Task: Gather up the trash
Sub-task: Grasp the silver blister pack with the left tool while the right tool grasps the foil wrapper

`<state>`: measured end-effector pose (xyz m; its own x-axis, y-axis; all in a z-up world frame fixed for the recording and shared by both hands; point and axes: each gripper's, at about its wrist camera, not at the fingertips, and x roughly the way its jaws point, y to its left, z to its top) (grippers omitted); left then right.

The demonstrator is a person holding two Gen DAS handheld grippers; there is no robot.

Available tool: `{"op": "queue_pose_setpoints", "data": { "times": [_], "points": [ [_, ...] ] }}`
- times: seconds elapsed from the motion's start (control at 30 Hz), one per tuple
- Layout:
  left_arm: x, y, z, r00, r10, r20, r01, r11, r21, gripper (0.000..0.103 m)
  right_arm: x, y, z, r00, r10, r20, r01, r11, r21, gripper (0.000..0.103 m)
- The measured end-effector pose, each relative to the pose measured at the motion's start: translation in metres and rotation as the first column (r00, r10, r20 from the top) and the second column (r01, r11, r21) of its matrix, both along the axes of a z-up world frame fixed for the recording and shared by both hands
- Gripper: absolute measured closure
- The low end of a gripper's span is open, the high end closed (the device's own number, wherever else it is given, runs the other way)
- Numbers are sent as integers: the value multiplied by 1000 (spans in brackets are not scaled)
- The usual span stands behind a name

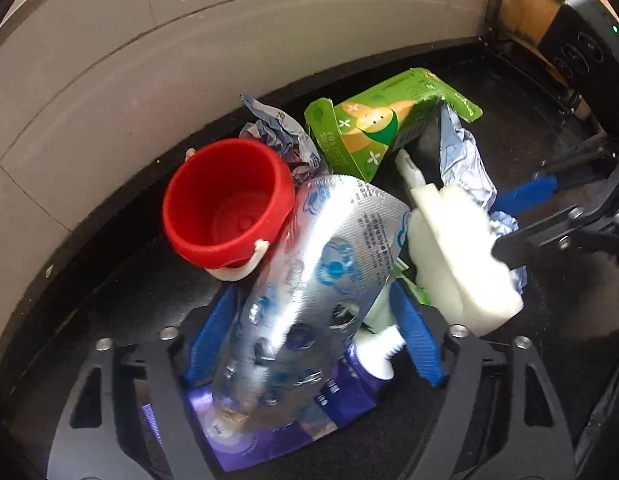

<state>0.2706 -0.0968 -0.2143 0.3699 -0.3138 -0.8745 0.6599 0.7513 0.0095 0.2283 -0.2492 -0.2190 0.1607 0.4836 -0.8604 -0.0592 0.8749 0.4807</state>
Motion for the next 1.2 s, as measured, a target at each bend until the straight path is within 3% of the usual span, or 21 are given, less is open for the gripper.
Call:
{"op": "queue_pose_setpoints", "data": {
  "times": [0.03,0.1,0.17,0.43,0.8,0.93,1.17,1.2],
  "points": [
    [0,0,0,1000,9,-7,-9,1000,-12,38,1,4,-1,1000,21,-3,-20,1000,14,62],
    [-1,1,3,999,32,-17,-33,999,-27,64,1,9,0,999,44,-12,-43,999,30,68],
    [-4,1,9,998,52,-29,-53,998,-33,69,-1,10,6,999,53,7,-53,998,28,70],
    [-32,9,42,987,159,-21,-160,982,-96,74,-26,1,47,993,47,110,-44,998,-34,73],
    [-98,23,87,938,345,-26,-345,925,-162,75,-72,-4,97,961,118,248,-77,983,-169,74],
    [-127,11,89,934,357,-18,-356,921,-158,75,-86,-8,82,960,190,204,-136,958,-253,74],
    [-162,15,70,919,389,-55,-393,913,-107,75,-123,-29,44,970,215,113,-182,951,-250,71],
    [-167,16,67,916,397,-61,-401,911,-101,75,-127,-31,42,972,204,117,-170,952,-253,66]
  ]
}}
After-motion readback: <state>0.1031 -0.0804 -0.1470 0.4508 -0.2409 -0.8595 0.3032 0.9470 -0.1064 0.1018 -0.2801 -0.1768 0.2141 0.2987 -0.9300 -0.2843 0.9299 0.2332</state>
